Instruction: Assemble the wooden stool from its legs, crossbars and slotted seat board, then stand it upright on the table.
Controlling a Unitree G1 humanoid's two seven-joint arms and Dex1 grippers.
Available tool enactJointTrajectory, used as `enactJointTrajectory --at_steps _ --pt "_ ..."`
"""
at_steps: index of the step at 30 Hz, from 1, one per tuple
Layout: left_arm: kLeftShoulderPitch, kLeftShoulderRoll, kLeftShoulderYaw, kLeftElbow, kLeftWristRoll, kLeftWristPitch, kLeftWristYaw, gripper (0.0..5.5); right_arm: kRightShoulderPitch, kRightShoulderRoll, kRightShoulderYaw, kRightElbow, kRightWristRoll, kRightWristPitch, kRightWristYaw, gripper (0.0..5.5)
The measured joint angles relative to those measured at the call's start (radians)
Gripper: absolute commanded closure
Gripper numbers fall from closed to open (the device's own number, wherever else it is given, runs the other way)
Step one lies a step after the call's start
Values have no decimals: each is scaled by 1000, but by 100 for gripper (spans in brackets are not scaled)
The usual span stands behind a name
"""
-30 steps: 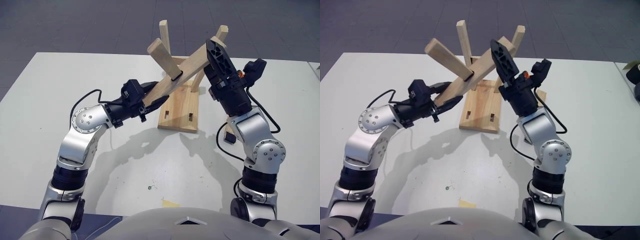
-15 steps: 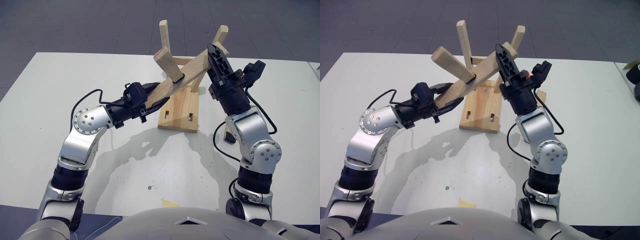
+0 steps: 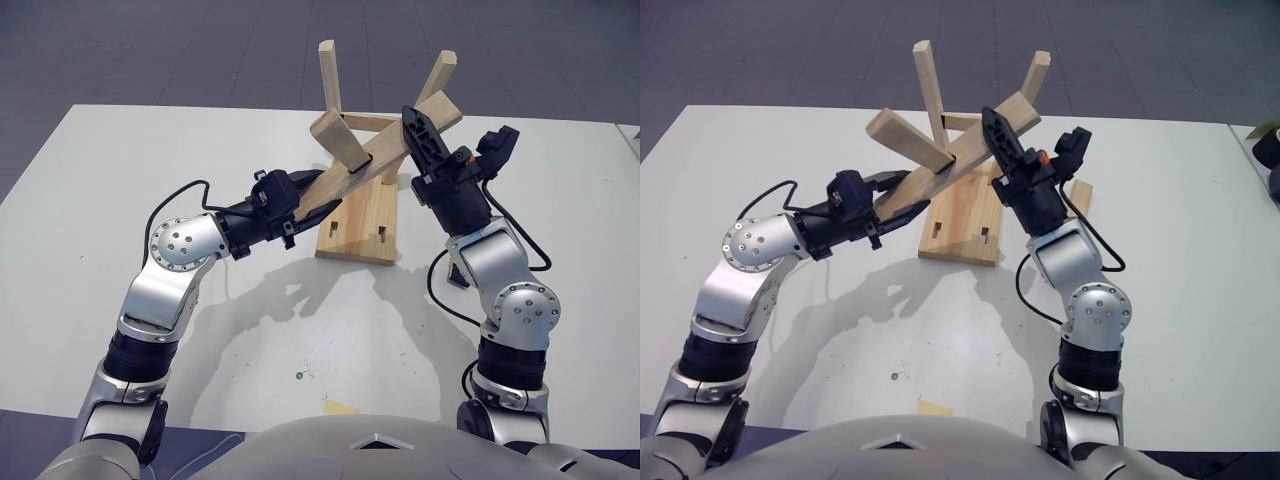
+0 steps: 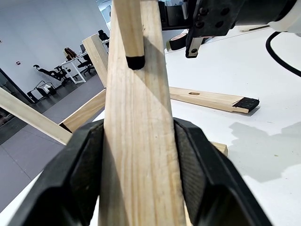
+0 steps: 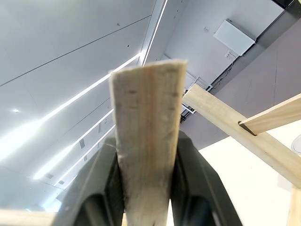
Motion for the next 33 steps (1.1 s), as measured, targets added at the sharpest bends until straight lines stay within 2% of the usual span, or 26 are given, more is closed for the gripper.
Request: enactJointTrajectory --at_steps 5,10,13,16,18,20,25,30,33 --pt "-13 -4 78 4 -67 61 22 208 0 11 -30 6 -68 -50 -23 448" --pt "-101 8 351 -12 -407 322 89 125 34 -9 -74 20 -173 -80 -61 448" --pt "-181 3 488 58 -402 329 267 82 111 -26 -82 0 -191 -65 -71 448" --pt "-200 -42 553 119 -280 279 503 40 149 -45 -86 -11 -197 -45 -73 448" --pt "-158 -100 549 125 -169 217 642 11 150 -60 -102 -13 -203 -40 -77 448" --pt "-118 -149 521 125 -135 199 685 10 149 -72 -124 -13 -204 -42 -77 448" --pt "-60 -246 417 90 -93 178 713 10 147 -110 -168 7 -234 -48 -53 448" --pt "-24 -274 406 62 -79 171 736 10 173 -138 -246 10 -241 -57 -50 448" --pt "-7 -281 388 54 -73 171 738 10 172 -135 -245 15 -261 -66 -43 448"
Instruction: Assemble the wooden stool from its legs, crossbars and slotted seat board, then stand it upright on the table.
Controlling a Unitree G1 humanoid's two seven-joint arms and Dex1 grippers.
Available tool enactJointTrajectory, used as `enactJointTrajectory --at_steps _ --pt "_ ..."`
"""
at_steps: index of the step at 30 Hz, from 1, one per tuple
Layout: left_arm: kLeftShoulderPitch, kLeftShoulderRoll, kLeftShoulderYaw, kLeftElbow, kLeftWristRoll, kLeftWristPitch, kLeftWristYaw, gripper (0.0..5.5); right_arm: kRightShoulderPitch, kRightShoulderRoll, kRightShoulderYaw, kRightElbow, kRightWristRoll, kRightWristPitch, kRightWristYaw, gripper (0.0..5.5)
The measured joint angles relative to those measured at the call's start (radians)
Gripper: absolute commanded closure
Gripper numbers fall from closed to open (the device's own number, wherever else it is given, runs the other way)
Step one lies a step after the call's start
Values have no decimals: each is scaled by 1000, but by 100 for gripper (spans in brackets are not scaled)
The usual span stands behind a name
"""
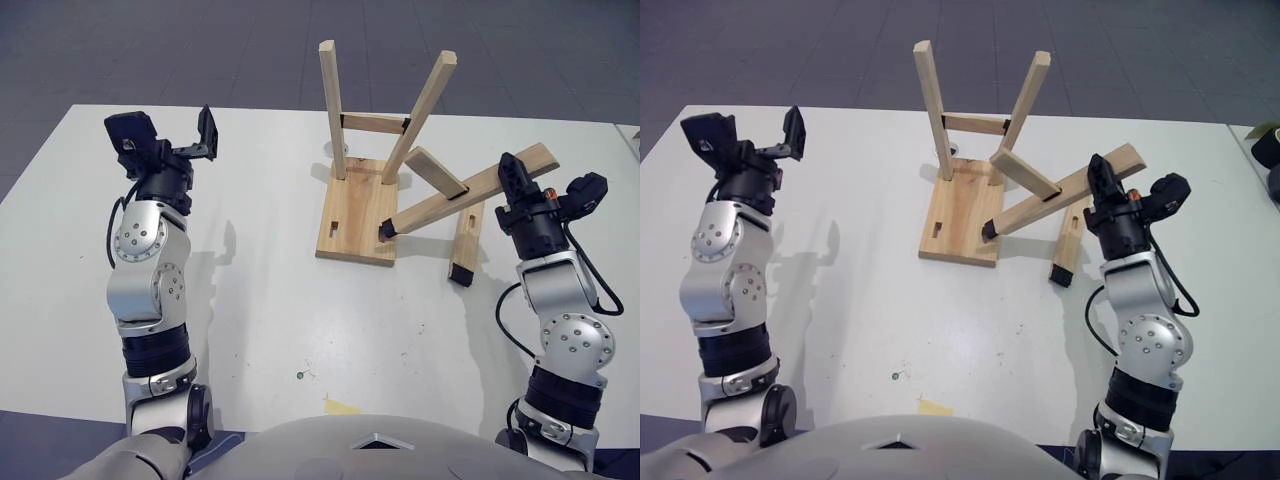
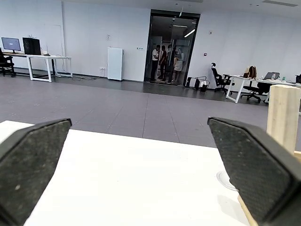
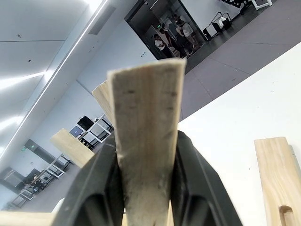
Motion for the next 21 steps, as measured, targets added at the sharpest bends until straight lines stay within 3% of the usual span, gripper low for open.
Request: enactJointTrajectory --at_steps 11,21 --pt "-2 -28 -43 9 31 -1 0 10 1 33 3 -5 11 11 -20 448" --pt "9 -37 -63 6 43 -1 1 10 7 -16 16 -6 -27 32 -1 448"
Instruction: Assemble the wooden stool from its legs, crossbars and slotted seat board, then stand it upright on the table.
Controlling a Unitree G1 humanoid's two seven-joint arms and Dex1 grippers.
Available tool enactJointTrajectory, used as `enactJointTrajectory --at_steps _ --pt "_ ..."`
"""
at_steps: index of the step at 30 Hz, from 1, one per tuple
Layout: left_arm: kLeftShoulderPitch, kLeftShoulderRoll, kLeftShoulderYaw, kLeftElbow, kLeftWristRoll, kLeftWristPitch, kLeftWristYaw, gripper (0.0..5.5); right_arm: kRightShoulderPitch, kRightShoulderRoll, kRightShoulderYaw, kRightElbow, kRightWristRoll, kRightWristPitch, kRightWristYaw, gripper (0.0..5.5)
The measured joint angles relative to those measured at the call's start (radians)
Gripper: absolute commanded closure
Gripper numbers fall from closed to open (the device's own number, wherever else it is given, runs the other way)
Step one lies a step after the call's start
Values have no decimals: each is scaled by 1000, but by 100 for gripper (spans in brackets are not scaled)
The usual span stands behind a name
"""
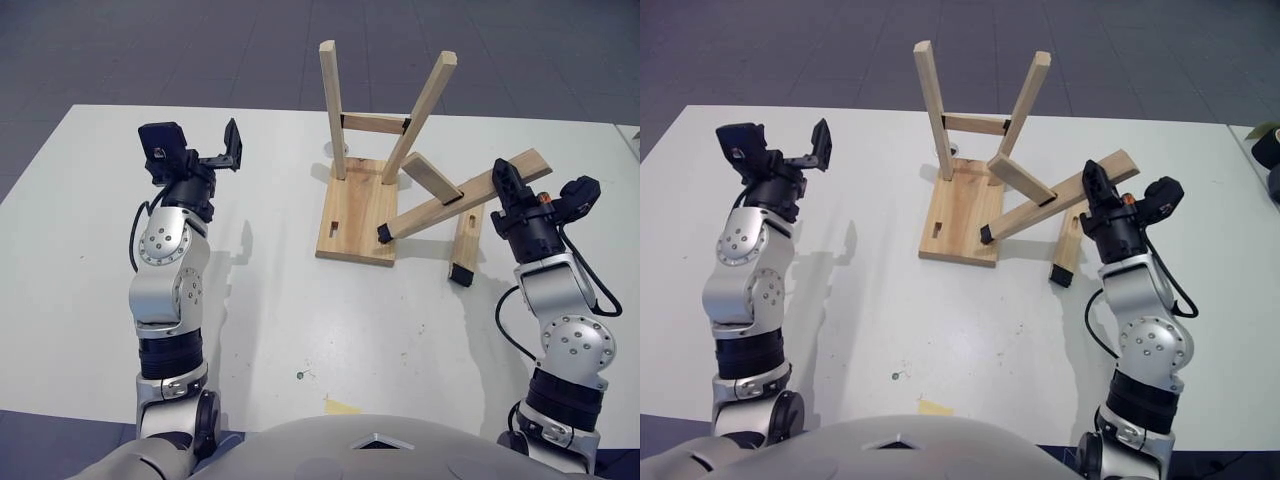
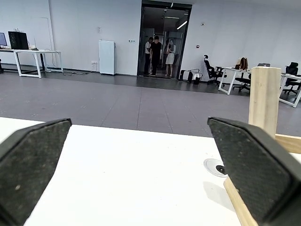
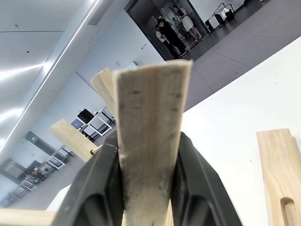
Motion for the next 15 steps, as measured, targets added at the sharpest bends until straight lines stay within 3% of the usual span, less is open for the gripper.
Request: enactJointTrajectory --at_steps 15 --pt "-2 1 -10 15 19 -1 -13 10 -65 -89 162 15 -341 -135 117 447"
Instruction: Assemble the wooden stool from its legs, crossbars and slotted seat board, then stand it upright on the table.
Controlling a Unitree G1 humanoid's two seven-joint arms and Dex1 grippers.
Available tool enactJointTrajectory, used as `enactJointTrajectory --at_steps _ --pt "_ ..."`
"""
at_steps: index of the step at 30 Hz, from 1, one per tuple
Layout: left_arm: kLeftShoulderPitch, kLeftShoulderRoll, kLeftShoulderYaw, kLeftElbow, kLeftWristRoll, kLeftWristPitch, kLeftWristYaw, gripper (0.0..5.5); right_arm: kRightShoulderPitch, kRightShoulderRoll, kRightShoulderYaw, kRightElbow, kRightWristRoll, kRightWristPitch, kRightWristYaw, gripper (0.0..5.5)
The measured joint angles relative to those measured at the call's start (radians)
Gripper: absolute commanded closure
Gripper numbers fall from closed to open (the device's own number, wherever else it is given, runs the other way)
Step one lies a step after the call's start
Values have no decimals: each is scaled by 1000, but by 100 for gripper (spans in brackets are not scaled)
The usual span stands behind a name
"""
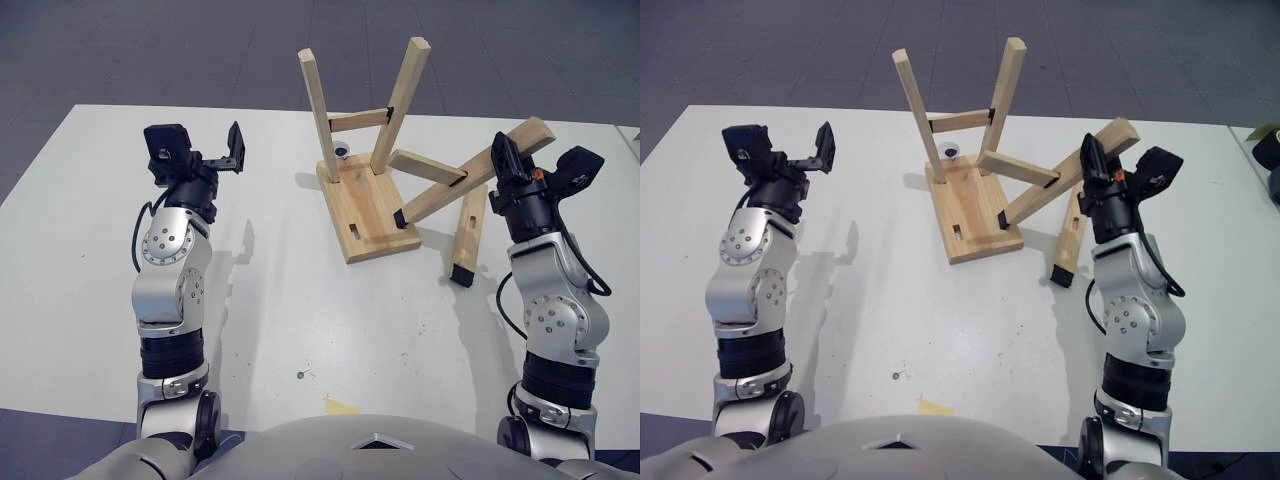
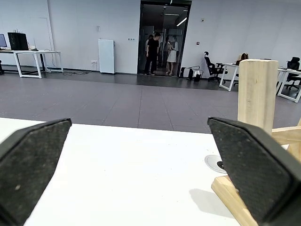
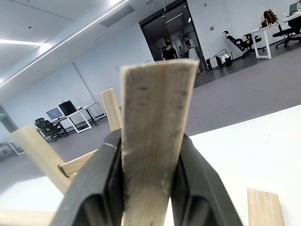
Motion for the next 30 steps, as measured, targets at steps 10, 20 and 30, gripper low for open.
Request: enactJointTrajectory --at_steps 10,20,30 --pt "0 -1 -3 3 11 -4 -1 10 -36 -73 58 8 -61 42 96 447" --pt "1 -5 -13 3 11 -15 1 10 -43 -136 143 -6 -86 84 78 445" --pt "-1 -11 -13 29 28 -20 -1 10 -13 -94 161 17 -79 157 72 337"
